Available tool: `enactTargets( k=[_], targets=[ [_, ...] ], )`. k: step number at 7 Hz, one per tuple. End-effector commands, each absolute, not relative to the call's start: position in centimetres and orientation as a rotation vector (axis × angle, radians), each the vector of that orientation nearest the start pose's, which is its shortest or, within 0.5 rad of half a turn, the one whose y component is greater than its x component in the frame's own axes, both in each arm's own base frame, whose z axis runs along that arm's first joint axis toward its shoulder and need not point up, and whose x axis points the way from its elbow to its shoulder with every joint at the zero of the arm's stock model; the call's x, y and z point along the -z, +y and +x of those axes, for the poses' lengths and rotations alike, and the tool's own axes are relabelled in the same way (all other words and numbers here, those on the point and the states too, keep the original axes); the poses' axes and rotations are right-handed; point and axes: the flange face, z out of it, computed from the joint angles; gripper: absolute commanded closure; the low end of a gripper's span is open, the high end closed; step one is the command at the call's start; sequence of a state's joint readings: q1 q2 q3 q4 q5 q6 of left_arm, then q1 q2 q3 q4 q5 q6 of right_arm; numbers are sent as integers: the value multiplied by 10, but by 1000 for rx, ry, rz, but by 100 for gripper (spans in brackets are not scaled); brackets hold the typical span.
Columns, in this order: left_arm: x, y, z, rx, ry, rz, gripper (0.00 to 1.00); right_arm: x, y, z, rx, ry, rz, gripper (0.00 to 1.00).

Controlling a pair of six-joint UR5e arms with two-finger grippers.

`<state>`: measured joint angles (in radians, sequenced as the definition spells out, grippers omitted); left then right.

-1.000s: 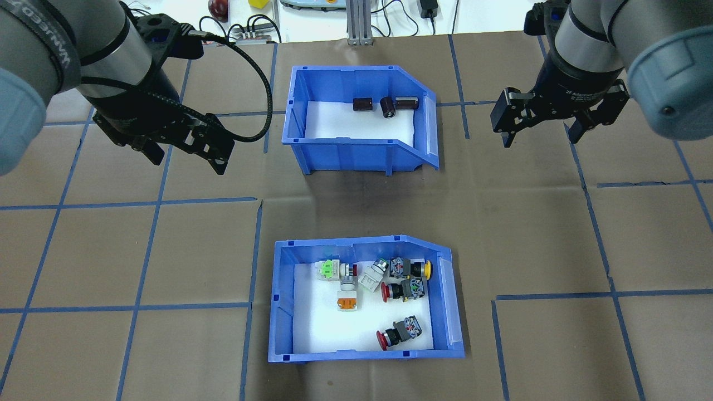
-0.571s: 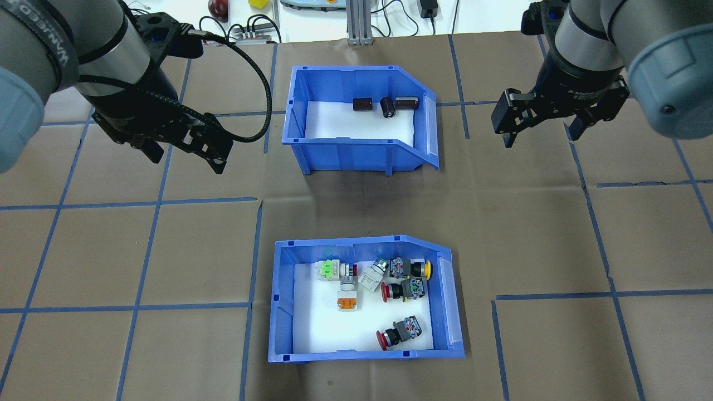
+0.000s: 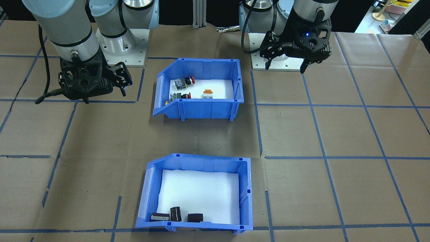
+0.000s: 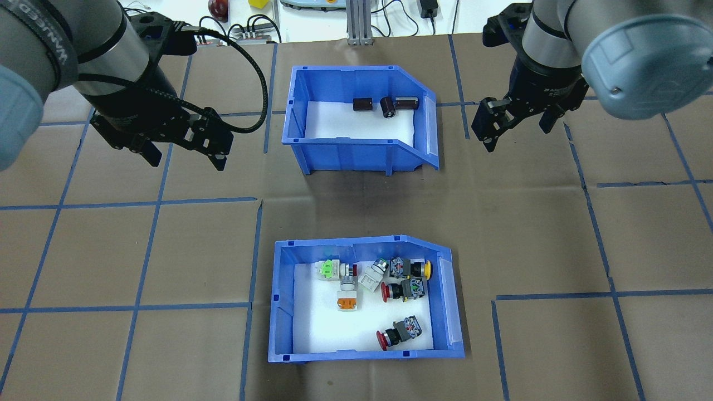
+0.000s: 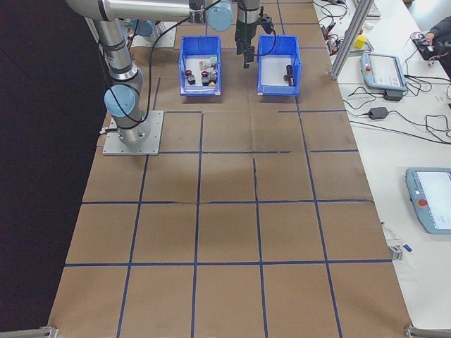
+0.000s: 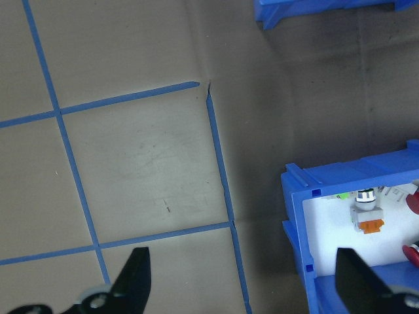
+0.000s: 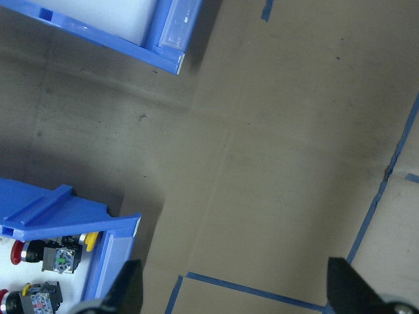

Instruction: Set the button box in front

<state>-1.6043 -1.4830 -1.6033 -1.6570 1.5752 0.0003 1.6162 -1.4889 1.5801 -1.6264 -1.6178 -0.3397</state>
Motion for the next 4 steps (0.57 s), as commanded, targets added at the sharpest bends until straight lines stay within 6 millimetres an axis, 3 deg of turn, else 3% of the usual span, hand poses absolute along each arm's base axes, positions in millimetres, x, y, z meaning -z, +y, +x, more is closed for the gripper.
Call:
enactTargets(
  k=[1, 3, 4],
  targets=[
    [-492, -446, -154, -110, 3151, -428, 1, -444, -550, 191, -21, 2944, -1221, 0],
    [-480, -416, -158, -167, 3061, -822, 1, -433, -576, 259, -12, 2725, -1653, 0],
    [-470, -405, -158, -195, 3000, -990, 1, -418, -589, 292, -32, 2588, -1853, 0]
  ],
)
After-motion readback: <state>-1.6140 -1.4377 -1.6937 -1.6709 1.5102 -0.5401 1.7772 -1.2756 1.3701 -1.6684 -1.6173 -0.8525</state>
